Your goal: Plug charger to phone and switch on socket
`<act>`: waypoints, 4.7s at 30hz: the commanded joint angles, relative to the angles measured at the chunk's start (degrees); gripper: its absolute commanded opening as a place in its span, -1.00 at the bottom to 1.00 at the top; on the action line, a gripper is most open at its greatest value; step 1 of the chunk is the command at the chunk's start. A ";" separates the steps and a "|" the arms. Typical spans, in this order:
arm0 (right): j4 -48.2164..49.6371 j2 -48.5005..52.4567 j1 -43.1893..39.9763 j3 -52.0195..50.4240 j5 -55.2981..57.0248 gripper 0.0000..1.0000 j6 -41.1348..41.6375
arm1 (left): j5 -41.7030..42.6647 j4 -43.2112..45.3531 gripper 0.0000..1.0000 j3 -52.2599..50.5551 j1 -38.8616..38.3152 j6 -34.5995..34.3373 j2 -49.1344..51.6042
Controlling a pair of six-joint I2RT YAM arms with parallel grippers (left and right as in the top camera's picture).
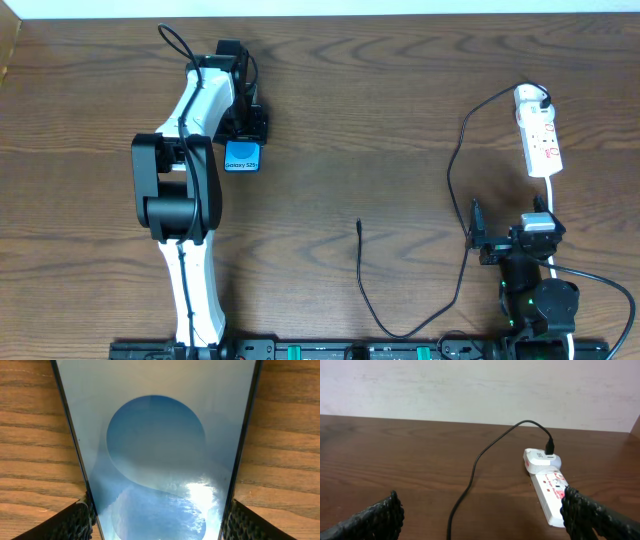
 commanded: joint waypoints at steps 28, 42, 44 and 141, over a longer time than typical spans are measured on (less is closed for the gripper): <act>-0.28 -0.20 0.28 -0.09 0.24 0.99 -0.68 | 0.17 -4.24 -0.85 6.80 -0.13 -0.48 -2.58; -0.28 -0.20 0.28 -0.09 0.26 0.99 -0.68 | 0.15 -4.87 -0.85 6.78 -0.13 -0.46 -2.58; -0.28 -0.20 0.28 -0.09 0.26 0.99 -0.68 | 0.13 -4.85 -0.85 6.71 -0.13 -0.46 -2.58; -0.28 -0.20 0.28 -0.09 0.26 0.99 -0.68 | 3.61 0.15 0.89 0.52 -0.13 0.55 0.90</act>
